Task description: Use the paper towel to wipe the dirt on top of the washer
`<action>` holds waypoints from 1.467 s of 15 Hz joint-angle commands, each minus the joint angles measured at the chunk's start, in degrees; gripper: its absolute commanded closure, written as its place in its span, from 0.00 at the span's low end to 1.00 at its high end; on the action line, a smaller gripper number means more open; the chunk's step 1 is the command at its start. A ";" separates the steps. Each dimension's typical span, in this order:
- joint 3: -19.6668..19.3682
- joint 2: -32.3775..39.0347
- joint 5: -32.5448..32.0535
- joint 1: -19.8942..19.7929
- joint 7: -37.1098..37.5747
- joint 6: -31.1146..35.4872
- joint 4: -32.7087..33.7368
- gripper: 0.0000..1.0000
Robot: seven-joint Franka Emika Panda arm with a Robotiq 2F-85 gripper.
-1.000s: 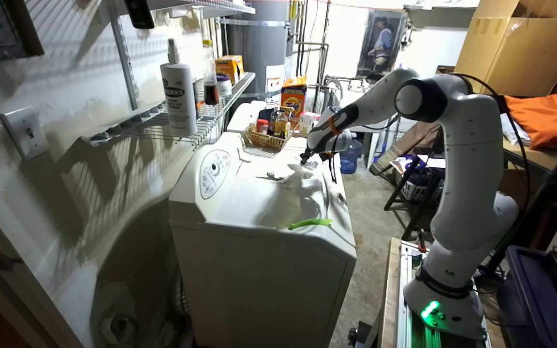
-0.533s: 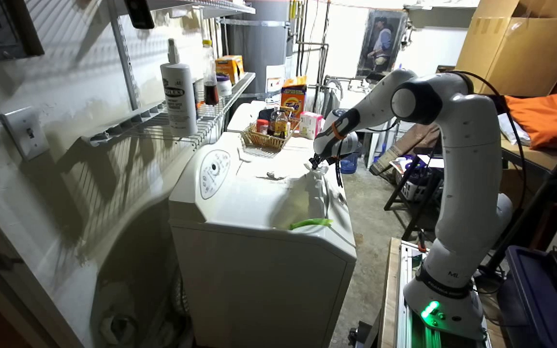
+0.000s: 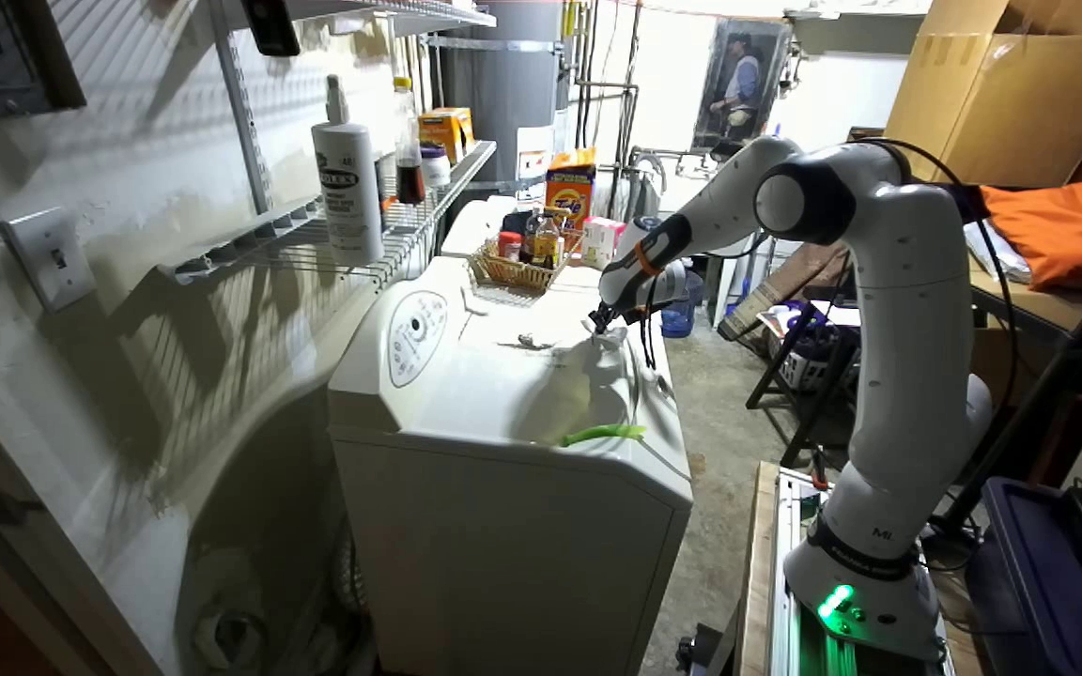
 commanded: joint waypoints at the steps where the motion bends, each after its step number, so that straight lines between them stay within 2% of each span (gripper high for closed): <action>1: 3.30 1.41 2.07 0.14 0.47 0.08 1.02 0.99; 6: 11.18 2.22 8.52 -2.08 -1.96 0.90 2.22 0.99; 12: 18.11 4.15 13.26 -4.56 -6.36 1.51 4.42 0.99; 15: 22.51 4.78 16.54 -7.52 -9.83 1.00 5.44 0.99; 18: 23.15 3.13 16.94 -8.51 -11.08 2.83 4.01 0.99; 22: 20.60 -0.60 15.89 -8.43 -8.35 5.03 0.55 0.99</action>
